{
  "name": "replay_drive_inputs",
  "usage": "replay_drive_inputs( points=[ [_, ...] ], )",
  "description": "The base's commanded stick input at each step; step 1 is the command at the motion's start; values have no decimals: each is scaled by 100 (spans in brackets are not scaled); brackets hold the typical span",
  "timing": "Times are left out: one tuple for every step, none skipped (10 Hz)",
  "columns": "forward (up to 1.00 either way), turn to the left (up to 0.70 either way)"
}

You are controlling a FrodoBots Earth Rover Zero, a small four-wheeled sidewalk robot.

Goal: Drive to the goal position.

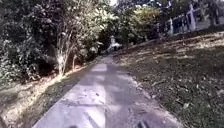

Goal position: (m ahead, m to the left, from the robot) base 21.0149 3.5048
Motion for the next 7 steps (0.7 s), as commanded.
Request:
replay_drive_inputs(
  points=[
    [50,0],
    [50,0],
    [50,0],
    [50,0],
    [50,0],
    [50,0],
    [50,0]
  ],
)
